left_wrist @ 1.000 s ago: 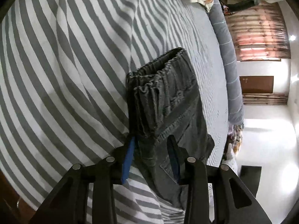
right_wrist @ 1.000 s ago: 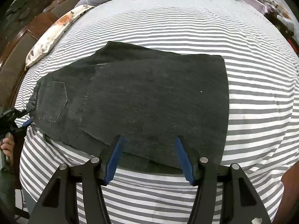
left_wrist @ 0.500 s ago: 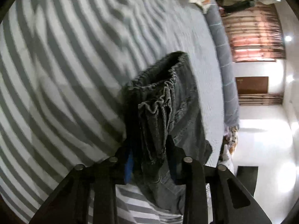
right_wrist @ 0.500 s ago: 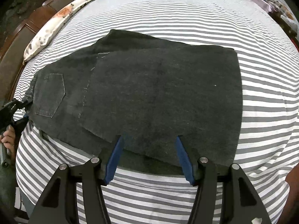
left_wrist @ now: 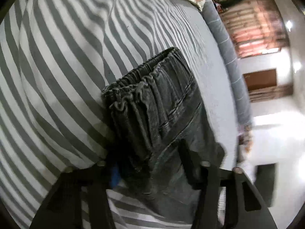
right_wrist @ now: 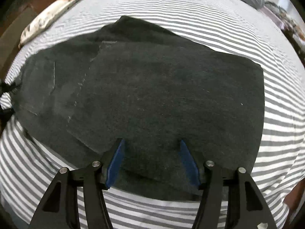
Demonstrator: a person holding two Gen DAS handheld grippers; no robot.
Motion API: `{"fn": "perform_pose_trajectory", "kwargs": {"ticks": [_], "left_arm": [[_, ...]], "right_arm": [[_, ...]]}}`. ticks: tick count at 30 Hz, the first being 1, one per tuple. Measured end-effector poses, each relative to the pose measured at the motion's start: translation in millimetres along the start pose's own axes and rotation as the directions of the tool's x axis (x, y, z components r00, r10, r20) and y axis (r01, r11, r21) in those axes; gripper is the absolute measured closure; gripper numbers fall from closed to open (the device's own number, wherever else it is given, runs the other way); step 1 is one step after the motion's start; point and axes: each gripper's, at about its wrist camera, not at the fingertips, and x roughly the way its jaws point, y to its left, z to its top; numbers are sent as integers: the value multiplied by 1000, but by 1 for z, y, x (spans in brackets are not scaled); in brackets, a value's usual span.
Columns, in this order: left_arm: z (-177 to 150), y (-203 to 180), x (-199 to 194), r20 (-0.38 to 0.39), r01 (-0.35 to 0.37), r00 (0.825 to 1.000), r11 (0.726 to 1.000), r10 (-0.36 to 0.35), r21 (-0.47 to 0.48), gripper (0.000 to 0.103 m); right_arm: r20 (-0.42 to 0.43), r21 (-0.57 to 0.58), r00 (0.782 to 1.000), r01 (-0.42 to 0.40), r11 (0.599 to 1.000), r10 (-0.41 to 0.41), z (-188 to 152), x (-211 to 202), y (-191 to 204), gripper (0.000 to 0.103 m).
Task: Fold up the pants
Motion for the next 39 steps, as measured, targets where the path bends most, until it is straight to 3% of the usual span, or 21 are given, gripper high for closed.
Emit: {"fn": "perform_pose_trajectory", "kwargs": {"ticks": [1, 3, 6, 11, 16, 19, 21, 23, 26, 34, 37, 39], "left_arm": [[-1, -2, 0, 3, -26, 1000, 1000, 26, 17, 65], [-1, -2, -1, -2, -12, 1000, 1000, 12, -4, 77], [-2, -13, -5, 8, -31, 999, 1000, 31, -6, 83], [-17, -68, -21, 80, -71, 995, 990, 62, 122, 87], [-44, -146, -37, 124, -54, 992, 947, 15, 315, 87], [-69, -198, -37, 111, -19, 993, 902, -32, 431, 87], [-89, -231, -31, 79, 8, 995, 856, -57, 517, 87], [-119, -271, -15, 43, 24, 997, 786, -65, 618, 87], [-157, -303, 8, -29, 65, 998, 718, -62, 693, 87], [-270, -335, 100, -174, 107, 983, 583, 60, 805, 87], [-309, -329, 122, -164, 71, 977, 525, 133, 848, 88], [-320, -323, 130, -152, 55, 976, 503, 154, 862, 87]], "right_arm": [[2, -17, 1000, 5, 1000, -5, -1, 2, 4, 37], [3, -31, 1000, 13, 999, -13, -2, 3, 7, 36], [4, -10, 1000, -8, 1000, 8, -3, 0, 5, 36], [38, 88, 995, -100, 991, 97, -7, -17, -18, 37], [103, 145, 985, -150, 978, 136, -6, -42, -42, 37], [147, 193, 977, -180, 965, 153, -10, -58, -62, 37], [167, 223, 972, -198, 955, 162, -14, -66, -77, 37], [192, 266, 966, -220, 938, 172, -20, -75, -96, 37], [223, 328, 958, -247, 912, 179, -35, -87, -122, 37], [280, 444, 945, -283, 850, 169, -63, -101, -187, 37], [290, 471, 940, -302, 829, 178, -66, -97, -201, 37], [294, 488, 938, -312, 815, 183, -68, -93, -208, 37]]}}
